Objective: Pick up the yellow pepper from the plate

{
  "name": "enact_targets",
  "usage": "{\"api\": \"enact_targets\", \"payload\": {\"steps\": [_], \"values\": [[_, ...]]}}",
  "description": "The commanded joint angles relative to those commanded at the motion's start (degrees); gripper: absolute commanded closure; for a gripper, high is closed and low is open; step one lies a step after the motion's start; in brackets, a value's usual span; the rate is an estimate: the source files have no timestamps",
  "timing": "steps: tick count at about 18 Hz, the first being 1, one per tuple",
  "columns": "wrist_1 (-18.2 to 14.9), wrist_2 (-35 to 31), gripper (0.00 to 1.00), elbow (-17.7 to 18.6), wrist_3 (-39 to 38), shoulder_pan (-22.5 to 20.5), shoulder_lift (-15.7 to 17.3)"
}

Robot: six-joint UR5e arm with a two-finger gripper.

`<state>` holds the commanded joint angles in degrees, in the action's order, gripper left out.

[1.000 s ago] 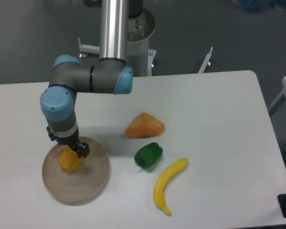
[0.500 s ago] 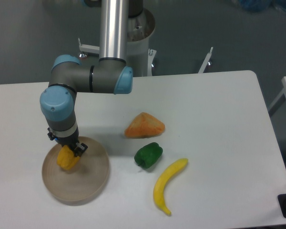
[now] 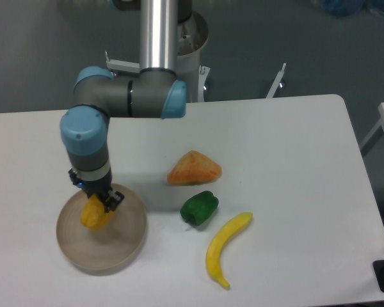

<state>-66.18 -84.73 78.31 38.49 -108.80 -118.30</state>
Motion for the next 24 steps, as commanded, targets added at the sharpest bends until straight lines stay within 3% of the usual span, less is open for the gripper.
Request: {"api": "enact_targets", "payload": {"steps": [10,24], "values": [[-1.3,-0.6,0.64,-1.1,13.2,-11.3,1.4],[-0.8,-0.9,0.64,-1.6,15.0,-13.2,0.9]]}}
